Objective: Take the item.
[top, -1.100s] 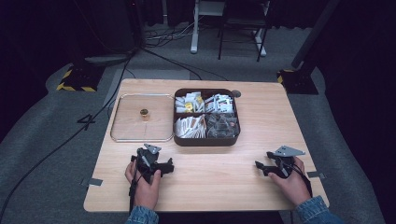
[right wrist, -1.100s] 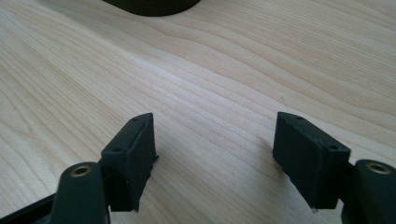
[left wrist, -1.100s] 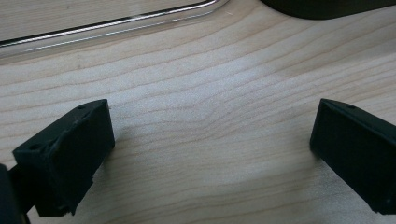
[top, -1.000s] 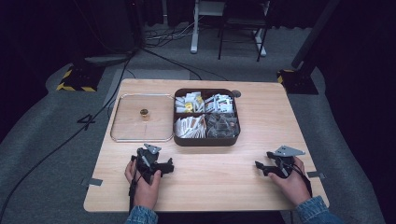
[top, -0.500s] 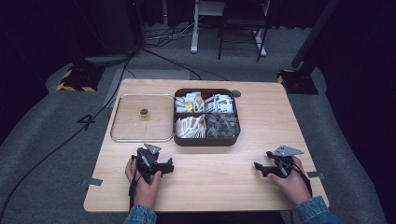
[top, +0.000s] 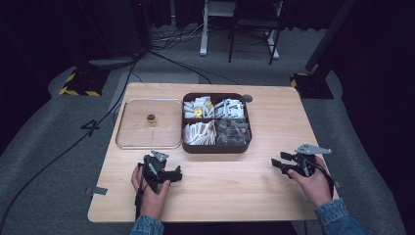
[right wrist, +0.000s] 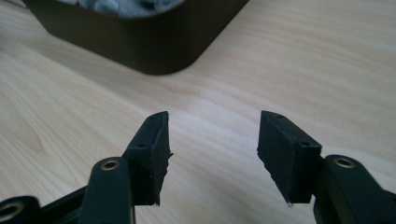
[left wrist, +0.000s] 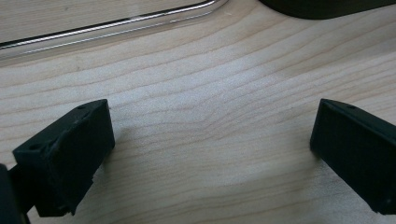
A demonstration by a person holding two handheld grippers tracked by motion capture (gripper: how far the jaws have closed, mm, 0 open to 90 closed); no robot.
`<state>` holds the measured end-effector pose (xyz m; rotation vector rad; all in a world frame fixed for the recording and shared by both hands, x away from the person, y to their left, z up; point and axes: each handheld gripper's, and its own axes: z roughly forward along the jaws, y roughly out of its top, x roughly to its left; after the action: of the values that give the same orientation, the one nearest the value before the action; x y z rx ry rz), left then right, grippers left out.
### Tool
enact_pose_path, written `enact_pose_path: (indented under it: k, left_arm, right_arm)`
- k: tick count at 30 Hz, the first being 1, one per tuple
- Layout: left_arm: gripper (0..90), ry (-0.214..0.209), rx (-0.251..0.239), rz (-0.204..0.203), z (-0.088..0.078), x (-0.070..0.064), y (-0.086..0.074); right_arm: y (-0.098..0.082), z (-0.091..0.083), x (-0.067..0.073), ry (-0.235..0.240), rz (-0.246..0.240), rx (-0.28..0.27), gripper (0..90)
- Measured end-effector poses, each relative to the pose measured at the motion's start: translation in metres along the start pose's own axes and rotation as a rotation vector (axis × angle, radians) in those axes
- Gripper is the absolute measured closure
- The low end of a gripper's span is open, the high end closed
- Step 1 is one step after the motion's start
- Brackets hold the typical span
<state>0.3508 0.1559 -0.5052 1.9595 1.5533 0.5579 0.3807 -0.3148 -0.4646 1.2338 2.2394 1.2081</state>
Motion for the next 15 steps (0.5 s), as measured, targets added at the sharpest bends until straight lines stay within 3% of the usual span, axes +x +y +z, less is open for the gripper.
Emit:
enact_pose_path:
  k: [9, 15]
  left_arm:
    - [0.1, 0.000, -0.001, 0.000, 0.000, 0.000, 0.000]
    - [0.2, 0.000, -0.002, 0.001, 0.000, 0.000, 0.000]
  right_arm:
    - [0.036, -0.002, -0.002, 0.015, 0.004, -0.005, 47.1]
    - [0.063, 0.001, 0.001, 0.031, -0.033, 0.007, 47.0]
